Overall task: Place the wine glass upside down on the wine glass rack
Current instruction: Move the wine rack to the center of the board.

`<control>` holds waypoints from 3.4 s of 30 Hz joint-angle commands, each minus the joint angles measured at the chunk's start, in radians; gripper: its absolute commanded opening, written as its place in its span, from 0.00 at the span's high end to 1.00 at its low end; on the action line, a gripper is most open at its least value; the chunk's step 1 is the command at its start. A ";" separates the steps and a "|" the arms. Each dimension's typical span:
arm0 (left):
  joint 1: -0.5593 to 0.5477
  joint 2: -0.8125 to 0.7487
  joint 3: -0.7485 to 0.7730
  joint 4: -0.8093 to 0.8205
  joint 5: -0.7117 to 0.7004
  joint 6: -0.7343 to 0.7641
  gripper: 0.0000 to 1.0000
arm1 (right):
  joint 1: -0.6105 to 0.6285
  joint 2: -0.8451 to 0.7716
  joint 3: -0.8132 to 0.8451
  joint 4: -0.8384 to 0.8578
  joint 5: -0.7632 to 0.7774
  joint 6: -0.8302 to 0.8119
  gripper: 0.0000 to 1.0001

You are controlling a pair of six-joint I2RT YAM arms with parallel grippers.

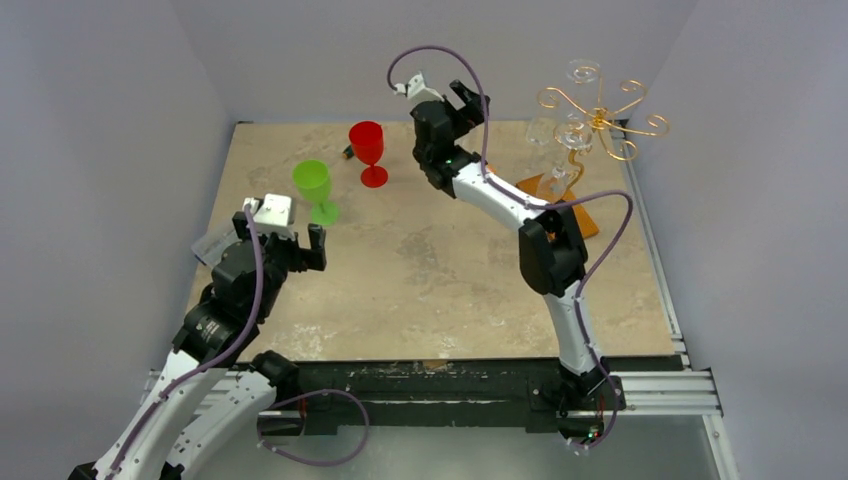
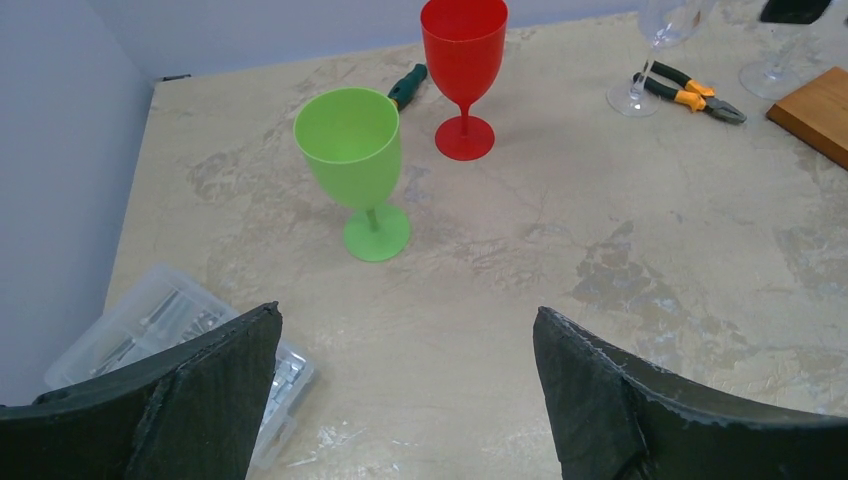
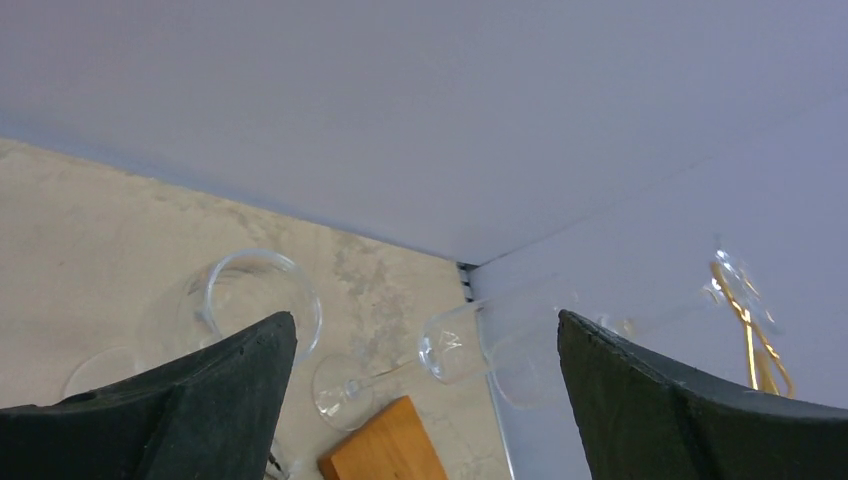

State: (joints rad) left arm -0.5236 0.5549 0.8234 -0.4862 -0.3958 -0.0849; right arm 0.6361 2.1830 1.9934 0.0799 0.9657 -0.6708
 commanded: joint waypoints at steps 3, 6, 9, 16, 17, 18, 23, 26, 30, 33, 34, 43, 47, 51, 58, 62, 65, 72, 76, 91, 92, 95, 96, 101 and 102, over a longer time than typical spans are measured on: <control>0.005 0.000 -0.011 0.035 0.005 0.011 0.07 | 0.016 0.065 -0.036 0.789 0.326 -0.401 0.01; 0.006 0.001 -0.019 0.043 -0.002 0.013 0.07 | 0.011 0.049 -0.046 0.852 0.362 -0.369 0.01; 0.006 0.008 -0.030 0.050 -0.015 0.014 0.07 | 0.008 0.051 -0.005 0.872 0.396 -0.338 0.03; 0.006 0.031 -0.044 0.053 -0.035 0.000 0.07 | -0.029 0.113 0.120 0.829 0.440 -0.272 0.07; 0.007 0.035 -0.045 0.051 -0.036 -0.001 0.07 | -0.038 0.121 0.135 0.835 0.445 -0.274 0.07; 0.007 0.037 -0.046 0.047 -0.038 -0.001 0.07 | -0.045 0.126 0.142 0.845 0.448 -0.273 0.08; 0.006 0.043 -0.050 0.038 -0.047 -0.005 0.07 | -0.059 0.114 0.099 0.942 0.467 -0.275 0.08; 0.005 0.048 -0.049 0.036 -0.037 -0.015 0.07 | -0.045 0.080 0.016 0.946 0.464 -0.201 0.07; 0.007 0.045 -0.041 0.030 -0.016 -0.038 0.07 | -0.011 0.046 -0.028 0.768 0.461 -0.008 0.07; 0.006 0.027 -0.038 0.015 -0.019 -0.041 0.07 | 0.010 0.044 -0.052 0.786 0.467 0.007 0.07; 0.006 0.020 -0.039 0.011 -0.021 -0.041 0.07 | 0.014 0.047 -0.053 0.811 0.468 -0.009 0.07; 0.006 -0.024 -0.046 -0.007 -0.019 -0.041 0.07 | 0.052 -0.044 -0.153 0.737 0.415 0.016 0.03; 0.005 -0.041 -0.033 -0.020 0.006 -0.072 0.07 | 0.087 -0.221 -0.235 0.033 0.115 0.546 0.01; 0.006 -0.113 -0.012 -0.059 0.027 -0.111 0.07 | 0.085 -0.503 -0.446 -0.142 -0.390 0.515 0.01; 0.006 -0.209 0.009 -0.125 0.070 -0.127 0.06 | 0.089 -0.818 -0.603 -0.525 -1.082 0.249 0.01; 0.005 -0.215 0.001 -0.121 0.109 -0.123 0.06 | 0.055 -1.014 -0.778 -0.661 -1.198 0.097 0.02; 0.006 -0.215 -0.009 -0.101 0.145 -0.115 0.06 | -0.066 -1.120 -0.875 -0.743 -1.293 0.066 0.03; 0.006 -0.175 -0.013 -0.073 0.218 -0.088 0.05 | -0.316 -1.281 -1.097 -0.732 -1.225 0.032 0.04; 0.006 -0.172 -0.020 -0.070 0.239 -0.084 0.05 | -0.403 -1.296 -1.190 -0.651 -1.177 0.019 0.04; 0.007 -0.259 -0.083 -0.087 0.280 -0.066 0.04 | -0.921 -1.162 -1.289 -0.250 -1.650 -0.046 0.10; 0.008 -0.256 -0.081 -0.089 0.279 -0.065 0.04 | -0.953 -1.144 -1.297 -0.199 -1.701 -0.029 0.11; 0.007 -0.255 -0.082 -0.089 0.292 -0.065 0.04 | -0.999 -1.096 -1.319 -0.076 -1.789 -0.022 0.13; 0.007 -0.256 -0.082 -0.089 0.293 -0.065 0.04 | -1.003 -1.084 -1.327 -0.054 -1.800 -0.040 0.13; 0.009 -0.251 -0.082 -0.086 0.297 -0.065 0.04 | -1.005 -1.052 -1.405 0.139 -1.750 -0.015 0.14; 0.009 -0.249 -0.082 -0.086 0.299 -0.065 0.04 | -1.009 -1.041 -1.420 0.194 -1.739 -0.001 0.14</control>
State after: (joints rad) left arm -0.5236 0.3046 0.7380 -0.6079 -0.1139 -0.1638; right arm -0.3668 1.1248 0.6189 0.0269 -0.7509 -0.7074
